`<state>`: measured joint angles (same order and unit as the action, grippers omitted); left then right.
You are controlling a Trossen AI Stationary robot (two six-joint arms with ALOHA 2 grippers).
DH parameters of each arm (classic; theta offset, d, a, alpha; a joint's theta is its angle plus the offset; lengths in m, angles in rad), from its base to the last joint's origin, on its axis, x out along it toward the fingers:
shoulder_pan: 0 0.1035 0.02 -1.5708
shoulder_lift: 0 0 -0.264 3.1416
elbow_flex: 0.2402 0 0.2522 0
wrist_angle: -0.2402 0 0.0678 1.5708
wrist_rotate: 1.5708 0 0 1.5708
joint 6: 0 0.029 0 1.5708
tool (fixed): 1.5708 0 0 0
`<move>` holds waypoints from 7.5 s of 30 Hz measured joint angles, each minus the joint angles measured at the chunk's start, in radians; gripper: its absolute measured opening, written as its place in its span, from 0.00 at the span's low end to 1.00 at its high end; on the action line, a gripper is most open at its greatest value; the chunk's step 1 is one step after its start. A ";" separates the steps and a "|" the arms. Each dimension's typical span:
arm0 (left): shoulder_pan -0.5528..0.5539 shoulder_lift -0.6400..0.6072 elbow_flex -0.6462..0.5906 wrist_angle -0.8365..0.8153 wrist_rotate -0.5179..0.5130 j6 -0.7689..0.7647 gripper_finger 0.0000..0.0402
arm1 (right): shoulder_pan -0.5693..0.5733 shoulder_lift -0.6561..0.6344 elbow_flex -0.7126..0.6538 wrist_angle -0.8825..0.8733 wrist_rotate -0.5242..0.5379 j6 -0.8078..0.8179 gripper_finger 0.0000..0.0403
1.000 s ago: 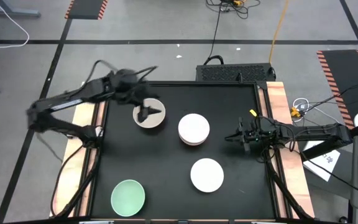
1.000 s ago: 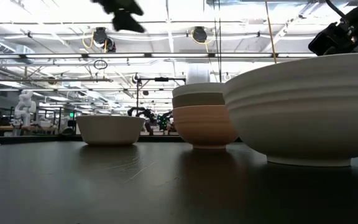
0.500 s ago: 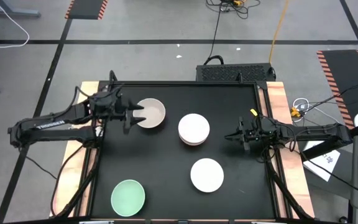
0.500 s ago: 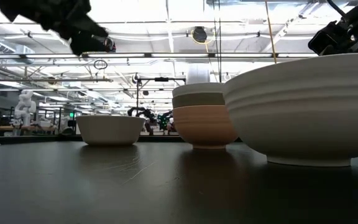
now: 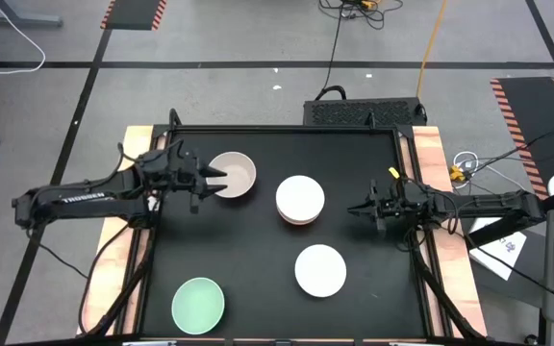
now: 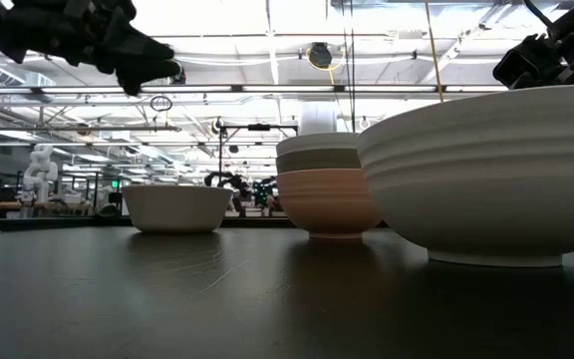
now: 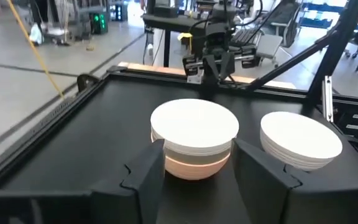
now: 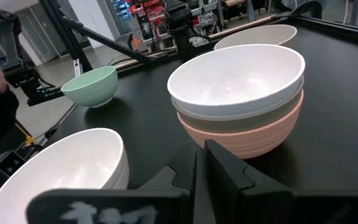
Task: Nest bowls inside each other
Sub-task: Stack the bottom white bowl on top of the white bowl
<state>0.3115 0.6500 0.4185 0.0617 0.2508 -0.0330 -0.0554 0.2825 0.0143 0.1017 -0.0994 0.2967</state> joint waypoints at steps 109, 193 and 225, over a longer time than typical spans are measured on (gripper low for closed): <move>-0.144 -0.591 -0.326 -0.307 -0.006 -0.013 0.40 | 0.236 0.097 0.101 0.369 -0.130 -0.133 0.10; -0.144 -0.591 -0.326 -0.306 0.021 -0.005 0.40 | 0.397 0.972 0.712 -0.494 0.009 0.607 0.60; -0.144 -0.591 -0.326 -0.305 0.038 0.003 0.40 | 0.375 1.027 0.713 -0.431 -0.009 0.574 0.59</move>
<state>0.1674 0.0589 0.0929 -0.2436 0.2890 -0.0296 0.3191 1.3090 0.7268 -0.3294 -0.1086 0.8703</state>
